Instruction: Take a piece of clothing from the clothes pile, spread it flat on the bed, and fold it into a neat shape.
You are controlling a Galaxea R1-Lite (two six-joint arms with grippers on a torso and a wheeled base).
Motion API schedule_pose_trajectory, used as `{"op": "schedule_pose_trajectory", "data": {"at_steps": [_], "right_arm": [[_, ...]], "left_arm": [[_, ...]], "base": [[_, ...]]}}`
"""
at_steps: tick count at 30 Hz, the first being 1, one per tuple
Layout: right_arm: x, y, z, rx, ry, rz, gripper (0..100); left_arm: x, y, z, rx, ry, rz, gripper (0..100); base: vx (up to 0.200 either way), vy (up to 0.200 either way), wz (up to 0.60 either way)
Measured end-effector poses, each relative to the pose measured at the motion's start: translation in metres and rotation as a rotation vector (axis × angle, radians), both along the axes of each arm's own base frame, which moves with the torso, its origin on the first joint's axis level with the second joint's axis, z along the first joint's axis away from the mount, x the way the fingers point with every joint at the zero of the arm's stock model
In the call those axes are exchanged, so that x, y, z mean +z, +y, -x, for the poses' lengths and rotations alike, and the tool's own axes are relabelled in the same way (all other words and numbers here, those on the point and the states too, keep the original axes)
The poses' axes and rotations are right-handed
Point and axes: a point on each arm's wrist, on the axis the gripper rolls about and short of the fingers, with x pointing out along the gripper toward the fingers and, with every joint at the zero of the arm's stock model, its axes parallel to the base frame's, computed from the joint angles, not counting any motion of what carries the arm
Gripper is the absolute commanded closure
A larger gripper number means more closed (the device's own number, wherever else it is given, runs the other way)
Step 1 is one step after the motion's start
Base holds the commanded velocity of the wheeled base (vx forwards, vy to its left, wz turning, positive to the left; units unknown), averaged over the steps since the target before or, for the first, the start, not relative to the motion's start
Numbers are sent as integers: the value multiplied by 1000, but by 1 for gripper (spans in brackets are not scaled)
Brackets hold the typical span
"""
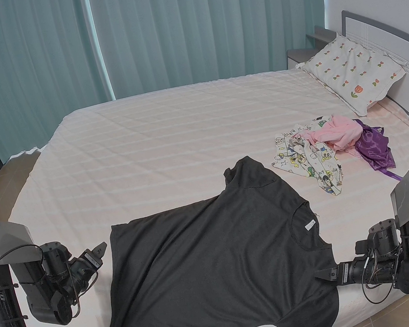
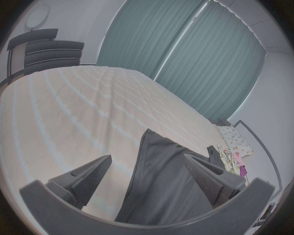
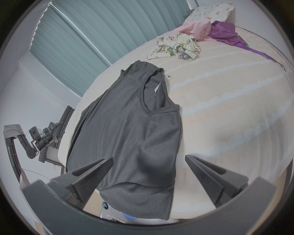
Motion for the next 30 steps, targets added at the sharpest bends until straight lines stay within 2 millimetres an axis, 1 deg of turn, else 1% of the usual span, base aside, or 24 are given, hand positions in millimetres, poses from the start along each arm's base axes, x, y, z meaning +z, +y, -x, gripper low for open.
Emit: {"op": "schedule_pose_trajectory", "data": {"at_steps": [1, 4, 8, 13, 15, 18, 22, 23, 25, 30], "right_arm": [[0, 0, 0, 0, 0, 0, 0], [-1, 0, 0, 2, 3, 0, 0], [-2, 1, 1, 4, 7, 1, 0], [-4, 1, 1, 4, 15, 3, 0], [-4, 1, 1, 5, 18, 4, 0], [-5, 1, 1, 6, 23, 5, 0], [-6, 1, 2, 6, 27, 6, 0], [-7, 1, 2, 6, 28, 6, 0], [-7, 1, 2, 6, 30, 7, 0], [-9, 1, 2, 7, 34, 9, 0]], "left_arm": [[0, 0, -5, 1, -4, -2, 0], [-3, -1, -28, 2, -1, -5, 0], [-5, -5, -61, -4, 15, -8, 0], [-6, -9, -103, -13, -15, -11, 0], [-10, -11, -116, -16, -8, -8, 0], [-20, -14, -129, -20, 41, 2, 0], [-24, -18, -147, -17, 35, -1, 0], [-27, -19, -151, -14, 36, -3, 100], [-32, -21, -156, -10, 39, -3, 100], [-43, -21, -161, -3, 42, -2, 100]], "base": [[0, 0, 0], [0, 0, 0], [0, 0, 0], [0, 0, 0], [0, 0, 0], [0, 0, 0], [0, 0, 0], [0, 0, 0], [0, 0, 0], [0, 0, 0]]}}
